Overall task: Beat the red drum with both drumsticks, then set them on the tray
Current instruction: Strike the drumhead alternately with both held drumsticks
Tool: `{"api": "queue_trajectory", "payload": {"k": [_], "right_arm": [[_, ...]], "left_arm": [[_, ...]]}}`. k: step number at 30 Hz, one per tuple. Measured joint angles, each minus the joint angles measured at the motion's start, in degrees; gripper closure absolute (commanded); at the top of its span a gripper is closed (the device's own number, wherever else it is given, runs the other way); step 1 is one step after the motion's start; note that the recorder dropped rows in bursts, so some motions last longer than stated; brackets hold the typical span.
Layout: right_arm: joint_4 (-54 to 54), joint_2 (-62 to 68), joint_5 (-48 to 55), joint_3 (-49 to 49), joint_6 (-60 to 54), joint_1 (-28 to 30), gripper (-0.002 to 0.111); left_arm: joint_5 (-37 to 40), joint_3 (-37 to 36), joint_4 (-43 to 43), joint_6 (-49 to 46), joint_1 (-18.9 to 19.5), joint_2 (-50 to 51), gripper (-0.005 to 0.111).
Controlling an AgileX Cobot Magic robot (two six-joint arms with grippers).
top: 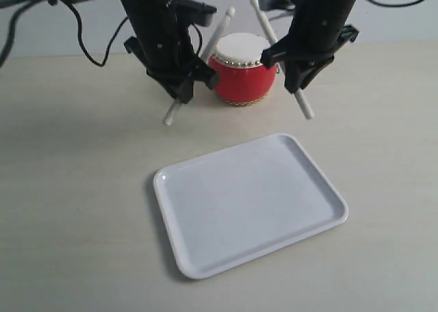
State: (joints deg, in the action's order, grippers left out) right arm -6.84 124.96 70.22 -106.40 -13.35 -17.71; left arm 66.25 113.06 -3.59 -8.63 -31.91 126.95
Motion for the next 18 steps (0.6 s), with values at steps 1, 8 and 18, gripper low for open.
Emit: {"api": "queue_trajectory", "payload": {"k": [1,8,18], "right_arm": [[0.0,1.9,0.0,0.08,-0.04,0.0,0.108],[0.51,6.71,0.01,-0.42,-0.16,-0.05,0.108],[-0.03,-10.66,-0.28,-1.15,-0.03,-0.14,0.108]], "left_arm": [[0.15,0.11,0.0,0.12,0.0,-1.14,0.107],[0.83,0.35,0.0,0.5,0.0,-5.54,0.107],[-0.56,0.35,0.0,0.26,0.0,4.45,0.107]]}}
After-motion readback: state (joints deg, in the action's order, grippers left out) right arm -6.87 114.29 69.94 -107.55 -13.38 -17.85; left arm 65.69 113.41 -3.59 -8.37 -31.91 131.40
